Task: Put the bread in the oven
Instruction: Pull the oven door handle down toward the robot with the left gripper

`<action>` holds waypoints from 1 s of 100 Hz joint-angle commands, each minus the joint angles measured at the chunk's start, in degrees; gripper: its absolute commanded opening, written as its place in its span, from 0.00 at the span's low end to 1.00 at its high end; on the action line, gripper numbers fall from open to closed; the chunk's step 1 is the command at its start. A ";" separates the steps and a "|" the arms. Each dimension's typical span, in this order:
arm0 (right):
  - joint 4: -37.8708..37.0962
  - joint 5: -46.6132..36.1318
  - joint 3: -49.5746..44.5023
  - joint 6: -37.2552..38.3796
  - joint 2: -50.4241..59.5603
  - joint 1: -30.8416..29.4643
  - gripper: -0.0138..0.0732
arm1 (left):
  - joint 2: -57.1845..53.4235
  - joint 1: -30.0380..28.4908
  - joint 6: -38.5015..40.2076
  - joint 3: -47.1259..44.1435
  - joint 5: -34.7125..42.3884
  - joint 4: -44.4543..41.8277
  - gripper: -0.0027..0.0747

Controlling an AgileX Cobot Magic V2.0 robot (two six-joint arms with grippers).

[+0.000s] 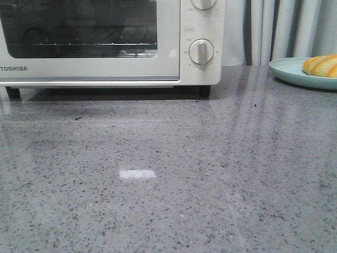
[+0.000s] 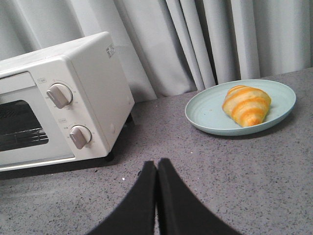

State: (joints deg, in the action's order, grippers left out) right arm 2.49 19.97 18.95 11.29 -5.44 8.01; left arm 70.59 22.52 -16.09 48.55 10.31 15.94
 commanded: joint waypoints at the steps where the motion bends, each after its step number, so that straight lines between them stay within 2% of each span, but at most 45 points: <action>1: -0.15 -4.18 1.90 -0.50 -1.27 -0.10 0.10 | -1.14 -0.75 0.37 1.97 1.18 1.17 0.01; 22: 0.08 -4.18 1.90 -0.50 -1.27 -0.10 0.10 | -1.14 -0.78 0.37 1.97 -7.36 1.17 0.01; 49: 0.20 -2.44 1.90 -0.50 -1.27 -0.10 0.10 | -3.92 1.00 0.37 1.97 -25.95 -0.02 0.01; 76: 0.20 -1.76 1.90 -0.50 -1.27 -0.10 0.10 | -6.12 1.66 0.27 1.97 -41.02 -0.87 0.01; 100: 0.32 -1.76 1.90 -0.50 -1.27 -0.10 0.10 | -5.99 1.66 0.27 0.60 -45.17 -2.46 0.01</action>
State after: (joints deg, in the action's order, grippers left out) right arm 2.75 22.49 18.95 11.26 -5.44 8.01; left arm 64.04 24.42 -16.09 48.70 -38.94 15.68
